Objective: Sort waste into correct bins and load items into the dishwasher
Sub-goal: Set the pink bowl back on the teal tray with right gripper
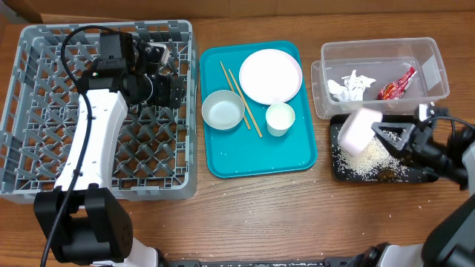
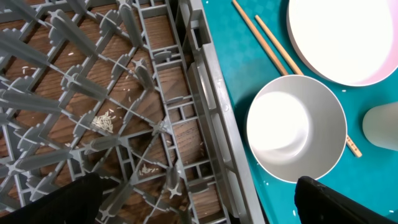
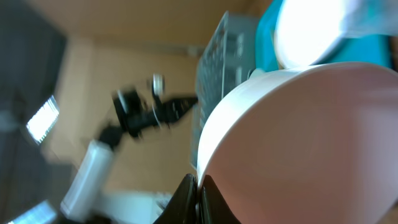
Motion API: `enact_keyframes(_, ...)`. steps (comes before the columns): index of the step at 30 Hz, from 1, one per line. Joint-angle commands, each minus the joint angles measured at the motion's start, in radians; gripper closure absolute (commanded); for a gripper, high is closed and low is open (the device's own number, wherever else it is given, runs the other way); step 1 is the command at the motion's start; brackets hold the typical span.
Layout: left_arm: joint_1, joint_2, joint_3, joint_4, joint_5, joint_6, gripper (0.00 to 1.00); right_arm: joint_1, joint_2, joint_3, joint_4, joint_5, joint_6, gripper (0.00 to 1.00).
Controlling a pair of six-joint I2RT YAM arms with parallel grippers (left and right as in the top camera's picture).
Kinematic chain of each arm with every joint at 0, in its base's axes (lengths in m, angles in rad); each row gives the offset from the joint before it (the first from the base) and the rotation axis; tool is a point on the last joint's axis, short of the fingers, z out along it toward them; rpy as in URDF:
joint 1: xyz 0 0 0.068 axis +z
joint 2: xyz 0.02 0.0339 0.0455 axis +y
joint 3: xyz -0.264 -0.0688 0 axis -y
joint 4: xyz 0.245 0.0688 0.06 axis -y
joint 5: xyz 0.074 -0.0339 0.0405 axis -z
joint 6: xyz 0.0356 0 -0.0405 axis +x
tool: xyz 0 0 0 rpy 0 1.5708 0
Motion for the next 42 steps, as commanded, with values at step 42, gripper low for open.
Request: enact_keyframes(42,-0.002,-0.004,0.021,0.021,0.008,0.011,0.00,1.322,0.435,0.570,0.435,1.246,0.961,0.69)
